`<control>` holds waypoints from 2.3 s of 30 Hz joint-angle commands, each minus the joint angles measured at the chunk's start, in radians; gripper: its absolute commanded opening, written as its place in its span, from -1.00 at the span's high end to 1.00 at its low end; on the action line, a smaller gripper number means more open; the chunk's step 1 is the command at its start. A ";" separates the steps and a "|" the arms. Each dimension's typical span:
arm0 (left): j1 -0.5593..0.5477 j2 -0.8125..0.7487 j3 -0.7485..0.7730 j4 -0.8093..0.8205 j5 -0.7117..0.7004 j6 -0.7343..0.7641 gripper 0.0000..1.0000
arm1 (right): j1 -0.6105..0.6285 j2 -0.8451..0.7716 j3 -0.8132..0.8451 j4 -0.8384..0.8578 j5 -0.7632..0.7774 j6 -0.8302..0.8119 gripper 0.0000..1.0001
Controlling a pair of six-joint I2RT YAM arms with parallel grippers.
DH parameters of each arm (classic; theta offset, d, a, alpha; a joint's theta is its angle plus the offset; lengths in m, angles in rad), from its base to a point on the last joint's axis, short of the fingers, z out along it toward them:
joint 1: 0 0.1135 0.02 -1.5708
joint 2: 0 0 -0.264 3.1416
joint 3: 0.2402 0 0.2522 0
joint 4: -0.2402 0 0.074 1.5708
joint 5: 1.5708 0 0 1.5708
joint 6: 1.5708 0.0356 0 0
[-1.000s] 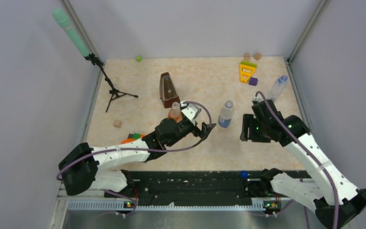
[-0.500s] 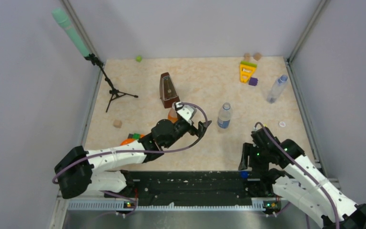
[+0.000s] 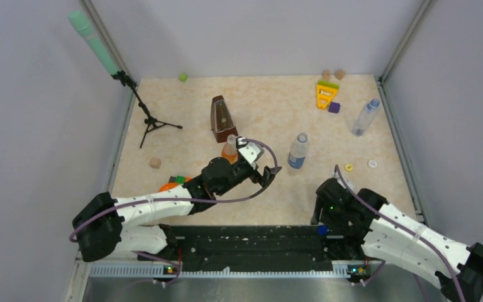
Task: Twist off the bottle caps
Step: Pick up the bottle cap from the center of the board, then place the bottle cap at the center of the board.
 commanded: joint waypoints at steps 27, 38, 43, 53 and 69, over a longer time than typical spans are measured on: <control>0.004 0.001 0.020 0.045 0.025 -0.015 -0.95 | 0.043 0.174 -0.168 0.241 0.067 0.010 0.07; 0.003 0.005 0.029 0.026 0.016 0.012 -0.95 | 0.043 0.199 -0.155 0.248 0.108 0.032 0.42; 0.003 0.004 0.029 0.022 0.015 0.012 -0.95 | 0.044 0.185 -0.137 0.229 0.086 0.015 0.73; 0.004 0.004 0.036 0.018 -0.015 0.034 -0.96 | 0.045 0.003 0.006 0.130 0.073 -0.046 0.68; 0.008 -0.063 0.039 -0.047 -0.100 -0.027 -0.96 | -0.030 0.403 0.046 0.514 0.175 -0.187 -0.19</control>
